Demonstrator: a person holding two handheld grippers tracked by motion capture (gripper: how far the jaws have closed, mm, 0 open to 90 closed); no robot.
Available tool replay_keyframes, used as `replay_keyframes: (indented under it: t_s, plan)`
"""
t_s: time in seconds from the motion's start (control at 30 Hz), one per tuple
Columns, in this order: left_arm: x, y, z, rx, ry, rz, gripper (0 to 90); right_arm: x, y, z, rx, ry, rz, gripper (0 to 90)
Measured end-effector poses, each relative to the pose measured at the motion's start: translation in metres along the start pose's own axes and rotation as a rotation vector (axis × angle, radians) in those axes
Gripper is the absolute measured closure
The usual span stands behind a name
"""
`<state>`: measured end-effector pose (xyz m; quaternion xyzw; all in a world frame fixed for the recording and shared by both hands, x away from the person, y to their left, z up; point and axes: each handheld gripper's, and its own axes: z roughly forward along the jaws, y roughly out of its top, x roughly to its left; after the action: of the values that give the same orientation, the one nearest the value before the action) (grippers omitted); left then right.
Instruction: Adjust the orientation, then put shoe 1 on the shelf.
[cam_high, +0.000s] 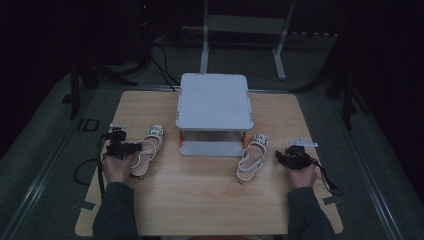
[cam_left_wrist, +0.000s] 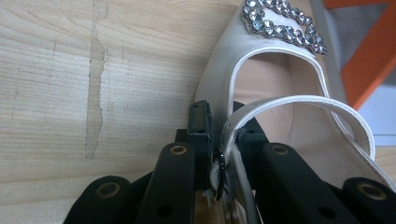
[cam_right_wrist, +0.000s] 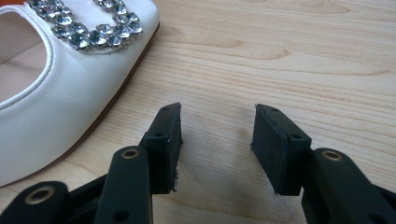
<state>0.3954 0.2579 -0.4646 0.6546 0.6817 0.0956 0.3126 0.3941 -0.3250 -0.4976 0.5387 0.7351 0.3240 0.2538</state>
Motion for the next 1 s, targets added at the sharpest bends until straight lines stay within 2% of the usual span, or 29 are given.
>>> replay_keyframes:
  t_s: [0.07,0.13,0.2,0.27,0.3,0.33,0.47,0.57,0.77,0.83,0.9,0.93,1.0]
  plan:
    - [0.002,0.0,0.001,-0.001,-0.01,-0.008,80.8,0.0,0.0,0.0,0.001,0.0,0.0,52.1]
    - [0.003,0.0,0.003,0.008,-0.002,0.003,80.5,0.0,0.0,0.0,0.002,0.0,0.0,52.0]
    - [0.003,0.001,0.003,0.015,-0.001,0.027,79.8,0.0,0.001,0.0,0.003,0.0,0.0,52.0]
    - [0.0,0.003,0.003,0.031,0.026,0.063,78.5,0.001,0.001,0.001,0.004,0.002,0.001,51.8]
    - [-0.002,0.005,0.003,0.055,0.039,0.102,74.9,0.002,0.002,0.002,0.004,0.004,-0.003,51.7]
    - [-0.002,0.005,0.003,0.055,0.039,0.102,73.9,0.002,0.002,0.002,0.004,0.006,-0.003,51.7]
    - [-0.005,0.011,0.003,0.094,0.071,0.15,70.4,0.003,0.003,0.003,0.004,0.009,-0.006,51.5]
    - [-0.004,0.016,0.004,0.132,0.067,0.166,66.9,0.003,0.003,0.003,0.004,0.011,-0.008,51.1]
    - [0.0,0.021,0.005,0.176,0.042,0.14,65.6,0.003,0.003,0.003,0.004,0.013,-0.008,50.6]
    - [0.004,0.025,0.006,0.204,0.017,0.098,65.7,0.003,0.003,0.003,0.003,0.013,-0.008,50.5]
    - [0.005,0.027,0.006,0.223,-0.021,0.086,72.5,0.003,0.003,0.003,0.003,0.013,-0.008,50.4]
    - [0.004,0.028,0.006,0.227,-0.024,0.074,76.7,0.003,0.003,0.003,0.003,0.013,-0.009,50.3]
    - [0.004,0.029,0.006,0.232,-0.018,0.058,79.2,0.003,0.003,0.003,0.001,0.013,-0.009,50.3]
